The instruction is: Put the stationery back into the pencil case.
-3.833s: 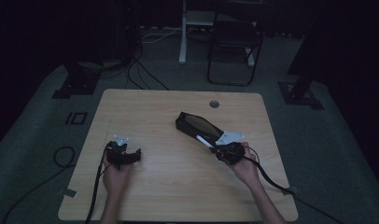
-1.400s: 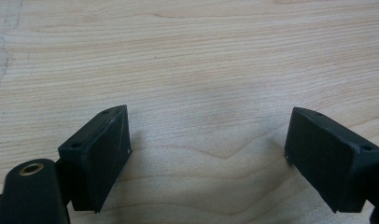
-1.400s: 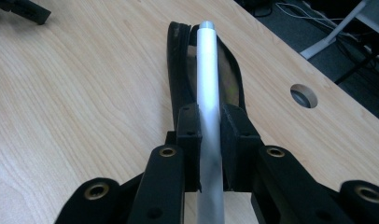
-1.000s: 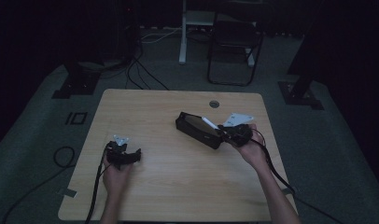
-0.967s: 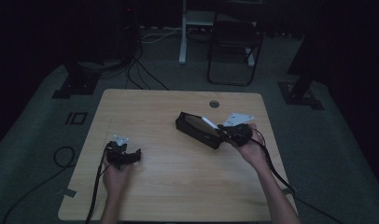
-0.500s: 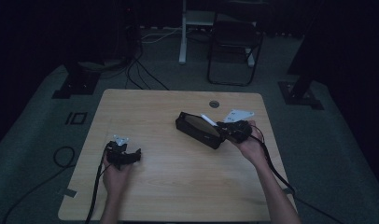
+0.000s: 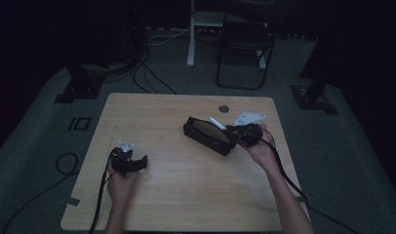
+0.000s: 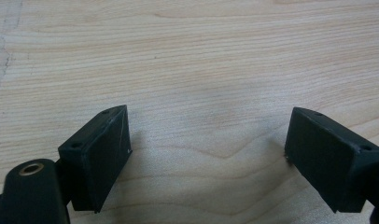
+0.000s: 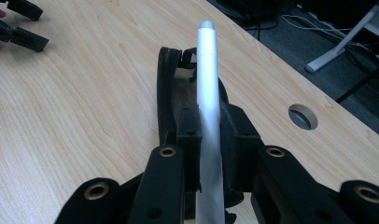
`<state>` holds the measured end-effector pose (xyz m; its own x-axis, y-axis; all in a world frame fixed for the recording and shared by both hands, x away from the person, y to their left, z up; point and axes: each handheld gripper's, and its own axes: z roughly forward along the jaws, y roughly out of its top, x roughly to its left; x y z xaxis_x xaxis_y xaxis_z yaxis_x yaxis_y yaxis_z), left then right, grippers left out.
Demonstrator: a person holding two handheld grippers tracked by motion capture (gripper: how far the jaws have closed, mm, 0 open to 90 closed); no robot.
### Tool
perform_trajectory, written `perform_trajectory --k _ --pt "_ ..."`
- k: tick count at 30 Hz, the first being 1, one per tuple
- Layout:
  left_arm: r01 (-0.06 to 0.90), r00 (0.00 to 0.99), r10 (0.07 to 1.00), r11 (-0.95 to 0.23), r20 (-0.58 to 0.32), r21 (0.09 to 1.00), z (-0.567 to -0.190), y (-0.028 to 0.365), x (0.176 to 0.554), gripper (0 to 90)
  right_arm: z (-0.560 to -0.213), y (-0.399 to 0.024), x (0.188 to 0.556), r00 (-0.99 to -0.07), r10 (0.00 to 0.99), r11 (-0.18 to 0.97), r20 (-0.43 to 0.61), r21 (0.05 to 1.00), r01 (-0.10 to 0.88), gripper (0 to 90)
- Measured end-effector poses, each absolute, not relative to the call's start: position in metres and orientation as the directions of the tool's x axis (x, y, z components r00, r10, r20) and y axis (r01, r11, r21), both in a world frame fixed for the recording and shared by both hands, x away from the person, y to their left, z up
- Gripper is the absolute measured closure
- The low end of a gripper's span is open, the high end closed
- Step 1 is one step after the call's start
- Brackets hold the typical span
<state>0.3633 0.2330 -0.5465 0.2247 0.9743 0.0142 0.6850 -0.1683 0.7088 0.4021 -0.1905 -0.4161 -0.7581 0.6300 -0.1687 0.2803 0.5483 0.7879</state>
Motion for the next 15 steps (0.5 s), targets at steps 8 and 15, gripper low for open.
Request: perform_trajectory --k 8,15 --pt "0.685 0.225 0.974 -0.168 0.014 0.709 -0.5465 0.2331 0.3633 14.7 -0.4152 -0.1880 0.4077 -0.759 0.629 0.546 -0.167 0.790 0.279 78.5" --pt "0.685 0.225 0.974 -0.169 0.014 0.708 -0.5464 0.2331 0.3633 14.7 -0.4130 -0.1855 0.4104 -0.761 0.626 0.546 -0.169 0.792 0.273 78.5"
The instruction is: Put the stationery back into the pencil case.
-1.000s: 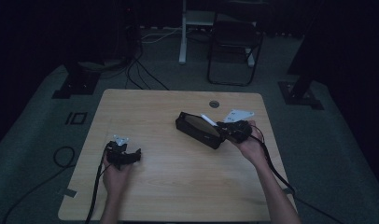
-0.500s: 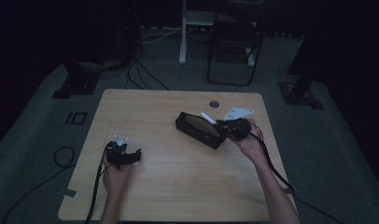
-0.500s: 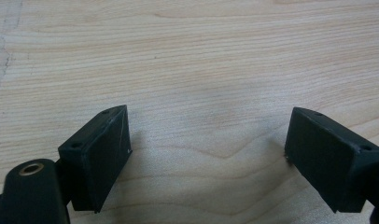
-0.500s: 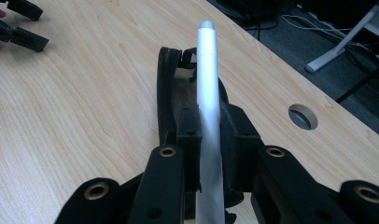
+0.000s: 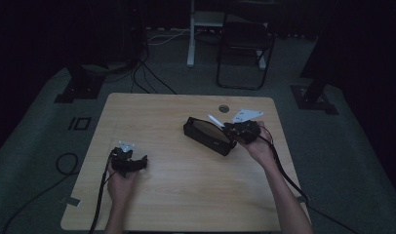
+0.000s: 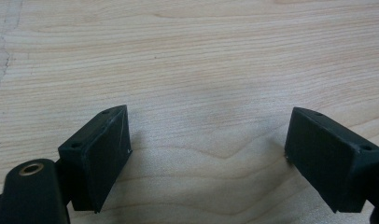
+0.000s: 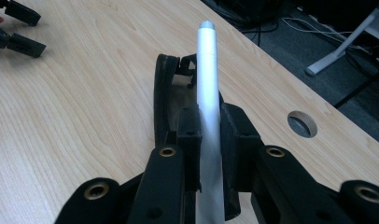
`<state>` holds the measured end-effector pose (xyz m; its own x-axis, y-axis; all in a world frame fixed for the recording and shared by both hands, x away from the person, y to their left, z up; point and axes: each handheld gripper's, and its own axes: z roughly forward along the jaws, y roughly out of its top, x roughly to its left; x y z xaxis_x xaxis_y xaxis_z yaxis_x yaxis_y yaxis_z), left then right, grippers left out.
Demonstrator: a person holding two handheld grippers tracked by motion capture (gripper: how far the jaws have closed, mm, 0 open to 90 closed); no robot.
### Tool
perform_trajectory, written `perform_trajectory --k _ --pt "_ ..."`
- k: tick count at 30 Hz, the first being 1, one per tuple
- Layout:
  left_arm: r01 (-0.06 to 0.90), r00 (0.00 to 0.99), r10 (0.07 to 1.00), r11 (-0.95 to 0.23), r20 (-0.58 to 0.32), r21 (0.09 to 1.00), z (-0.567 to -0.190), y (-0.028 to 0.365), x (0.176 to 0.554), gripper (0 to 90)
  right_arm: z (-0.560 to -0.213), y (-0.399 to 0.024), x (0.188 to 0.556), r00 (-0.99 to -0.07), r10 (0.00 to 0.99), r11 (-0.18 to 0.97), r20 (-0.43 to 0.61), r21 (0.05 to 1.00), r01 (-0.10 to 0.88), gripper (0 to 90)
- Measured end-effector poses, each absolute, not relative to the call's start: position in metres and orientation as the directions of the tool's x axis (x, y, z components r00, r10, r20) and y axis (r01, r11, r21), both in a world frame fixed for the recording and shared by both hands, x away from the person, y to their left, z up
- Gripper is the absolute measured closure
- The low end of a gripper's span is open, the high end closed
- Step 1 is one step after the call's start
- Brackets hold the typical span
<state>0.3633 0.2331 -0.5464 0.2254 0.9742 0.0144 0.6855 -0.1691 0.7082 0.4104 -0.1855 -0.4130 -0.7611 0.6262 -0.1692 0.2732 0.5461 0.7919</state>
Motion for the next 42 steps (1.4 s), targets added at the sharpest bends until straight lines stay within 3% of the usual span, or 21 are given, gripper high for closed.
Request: perform_trajectory --k 42 --pt "0.686 0.225 0.974 -0.169 0.015 0.708 -0.546 0.233 0.363 14.7 -0.417 -0.167 0.437 -0.767 0.626 0.520 -0.141 0.808 0.276 78.5"
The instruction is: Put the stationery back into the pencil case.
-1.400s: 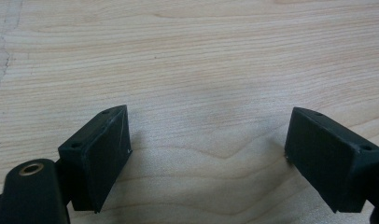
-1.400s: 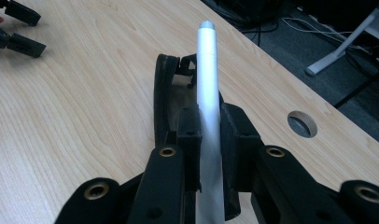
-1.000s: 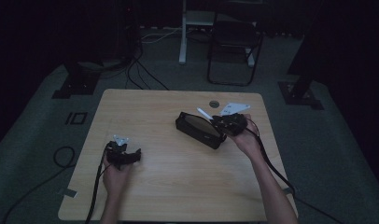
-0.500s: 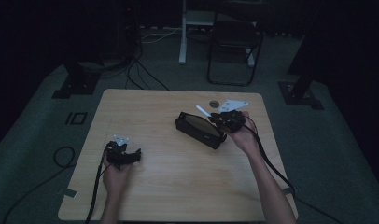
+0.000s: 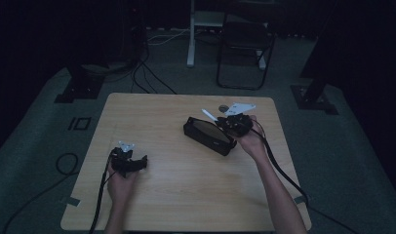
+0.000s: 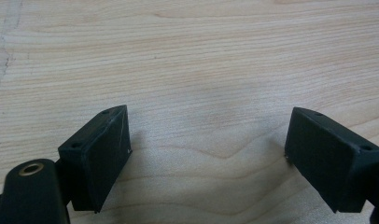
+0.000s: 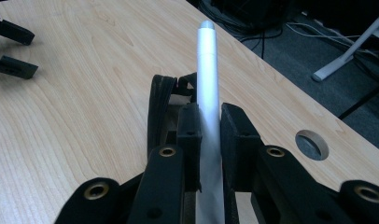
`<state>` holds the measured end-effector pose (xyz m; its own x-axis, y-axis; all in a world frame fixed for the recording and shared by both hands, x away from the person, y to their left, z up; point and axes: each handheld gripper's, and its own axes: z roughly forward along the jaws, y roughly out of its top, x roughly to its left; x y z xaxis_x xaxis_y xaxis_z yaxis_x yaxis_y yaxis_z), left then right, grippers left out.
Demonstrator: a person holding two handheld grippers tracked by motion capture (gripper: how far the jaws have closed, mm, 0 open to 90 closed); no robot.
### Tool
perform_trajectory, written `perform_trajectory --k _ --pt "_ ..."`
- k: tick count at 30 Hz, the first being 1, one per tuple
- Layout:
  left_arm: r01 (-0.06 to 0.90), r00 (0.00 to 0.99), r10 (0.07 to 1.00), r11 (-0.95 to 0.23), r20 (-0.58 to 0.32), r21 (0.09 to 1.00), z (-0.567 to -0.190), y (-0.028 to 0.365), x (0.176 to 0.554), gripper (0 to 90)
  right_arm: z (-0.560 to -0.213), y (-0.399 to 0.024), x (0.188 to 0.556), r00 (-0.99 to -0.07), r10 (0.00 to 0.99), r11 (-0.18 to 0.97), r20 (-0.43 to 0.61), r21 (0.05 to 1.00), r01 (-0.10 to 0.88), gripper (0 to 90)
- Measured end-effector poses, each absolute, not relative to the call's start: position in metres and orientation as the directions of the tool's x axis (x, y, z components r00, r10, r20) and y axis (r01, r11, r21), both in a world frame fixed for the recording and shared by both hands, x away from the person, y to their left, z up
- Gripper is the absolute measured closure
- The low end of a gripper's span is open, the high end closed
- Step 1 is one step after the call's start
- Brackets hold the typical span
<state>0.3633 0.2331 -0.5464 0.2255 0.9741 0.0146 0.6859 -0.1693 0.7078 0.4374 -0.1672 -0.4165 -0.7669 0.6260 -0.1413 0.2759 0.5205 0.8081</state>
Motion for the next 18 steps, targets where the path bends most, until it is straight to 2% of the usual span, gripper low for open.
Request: perform_trajectory --k 18 --pt "0.685 0.225 0.974 -0.169 0.014 0.709 -0.5465 0.2331 0.3634 14.7 -0.4200 -0.1668 0.4430 -0.766 0.630 0.512 -0.128 0.810 0.285 78.5"
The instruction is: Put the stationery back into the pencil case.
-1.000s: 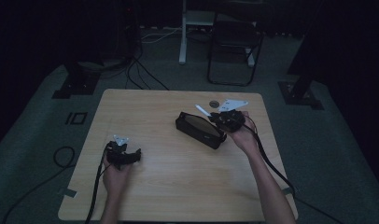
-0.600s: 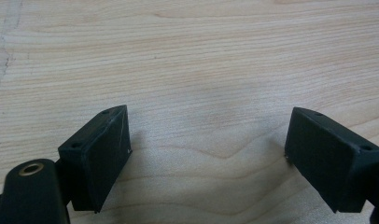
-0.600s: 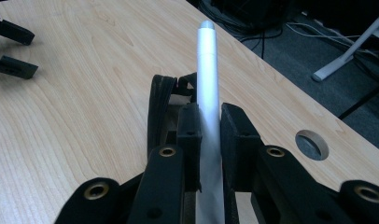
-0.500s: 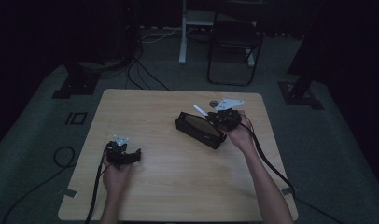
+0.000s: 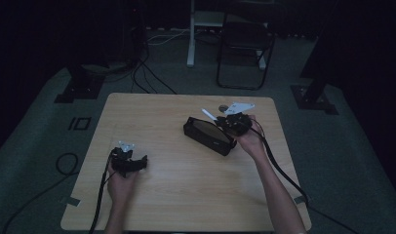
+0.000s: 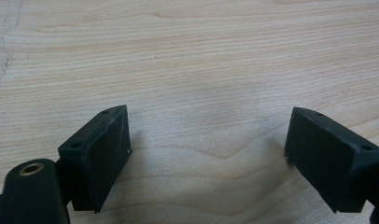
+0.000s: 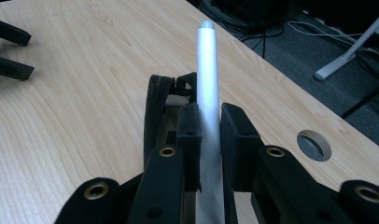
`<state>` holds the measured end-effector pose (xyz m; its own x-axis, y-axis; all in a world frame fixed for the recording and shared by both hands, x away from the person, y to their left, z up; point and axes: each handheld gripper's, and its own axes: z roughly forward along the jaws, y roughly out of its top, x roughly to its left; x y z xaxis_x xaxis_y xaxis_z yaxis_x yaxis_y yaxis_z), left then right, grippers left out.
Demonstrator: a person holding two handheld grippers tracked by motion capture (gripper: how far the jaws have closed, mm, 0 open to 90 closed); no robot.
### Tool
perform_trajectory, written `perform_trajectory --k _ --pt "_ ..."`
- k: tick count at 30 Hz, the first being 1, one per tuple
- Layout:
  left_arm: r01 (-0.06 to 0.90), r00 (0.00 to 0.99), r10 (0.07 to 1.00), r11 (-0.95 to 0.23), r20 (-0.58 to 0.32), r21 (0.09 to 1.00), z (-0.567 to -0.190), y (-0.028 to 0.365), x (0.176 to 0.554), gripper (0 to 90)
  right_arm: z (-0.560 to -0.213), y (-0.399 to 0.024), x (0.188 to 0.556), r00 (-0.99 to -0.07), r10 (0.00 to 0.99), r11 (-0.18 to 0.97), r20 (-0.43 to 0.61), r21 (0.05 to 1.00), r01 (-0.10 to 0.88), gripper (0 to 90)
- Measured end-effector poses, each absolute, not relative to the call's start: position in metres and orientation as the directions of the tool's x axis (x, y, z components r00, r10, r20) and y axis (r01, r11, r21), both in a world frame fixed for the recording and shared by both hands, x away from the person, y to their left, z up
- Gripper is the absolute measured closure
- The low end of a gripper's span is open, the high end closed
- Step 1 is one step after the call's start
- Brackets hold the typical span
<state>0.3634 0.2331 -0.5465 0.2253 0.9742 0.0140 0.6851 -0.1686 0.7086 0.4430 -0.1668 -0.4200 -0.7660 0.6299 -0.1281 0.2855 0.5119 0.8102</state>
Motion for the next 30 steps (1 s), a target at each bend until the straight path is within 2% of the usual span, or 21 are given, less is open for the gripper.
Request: perform_trajectory --k 30 --pt "0.684 0.229 0.973 -0.171 0.015 0.709 -0.5465 0.2328 0.3644 14.7 -0.4259 -0.1608 0.4439 -0.780 0.612 0.526 -0.127 0.802 0.282 78.5"
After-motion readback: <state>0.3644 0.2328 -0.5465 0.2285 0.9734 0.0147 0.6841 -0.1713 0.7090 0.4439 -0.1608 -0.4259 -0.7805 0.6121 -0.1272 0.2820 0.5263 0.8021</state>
